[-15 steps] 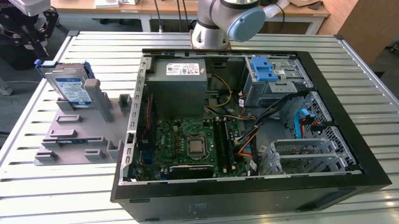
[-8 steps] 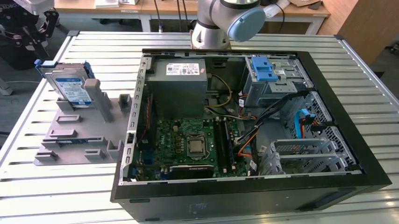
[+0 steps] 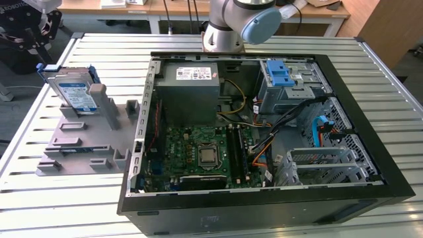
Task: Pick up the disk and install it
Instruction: 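Pick up the disk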
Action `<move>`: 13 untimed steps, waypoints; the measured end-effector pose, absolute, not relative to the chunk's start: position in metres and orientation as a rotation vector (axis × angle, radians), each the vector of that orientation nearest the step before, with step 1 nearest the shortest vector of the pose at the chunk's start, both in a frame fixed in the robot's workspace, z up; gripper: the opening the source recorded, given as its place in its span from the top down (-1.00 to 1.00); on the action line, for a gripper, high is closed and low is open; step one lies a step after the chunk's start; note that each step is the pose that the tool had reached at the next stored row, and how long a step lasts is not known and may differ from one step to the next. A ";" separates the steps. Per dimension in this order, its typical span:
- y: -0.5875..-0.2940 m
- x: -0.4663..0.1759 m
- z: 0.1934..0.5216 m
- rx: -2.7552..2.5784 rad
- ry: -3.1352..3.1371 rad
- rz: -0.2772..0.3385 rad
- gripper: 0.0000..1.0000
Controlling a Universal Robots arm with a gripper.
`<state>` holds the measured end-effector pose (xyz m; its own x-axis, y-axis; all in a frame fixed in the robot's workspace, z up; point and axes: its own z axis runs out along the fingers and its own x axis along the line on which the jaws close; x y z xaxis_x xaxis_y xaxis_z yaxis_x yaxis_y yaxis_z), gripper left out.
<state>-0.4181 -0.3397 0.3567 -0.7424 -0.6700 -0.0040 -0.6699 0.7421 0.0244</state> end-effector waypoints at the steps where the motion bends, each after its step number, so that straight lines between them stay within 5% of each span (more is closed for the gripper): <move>1: -0.340 -0.418 0.357 1.151 -2.918 -0.037 0.79; 13: -0.340 -0.418 0.356 1.371 -2.832 -0.030 0.79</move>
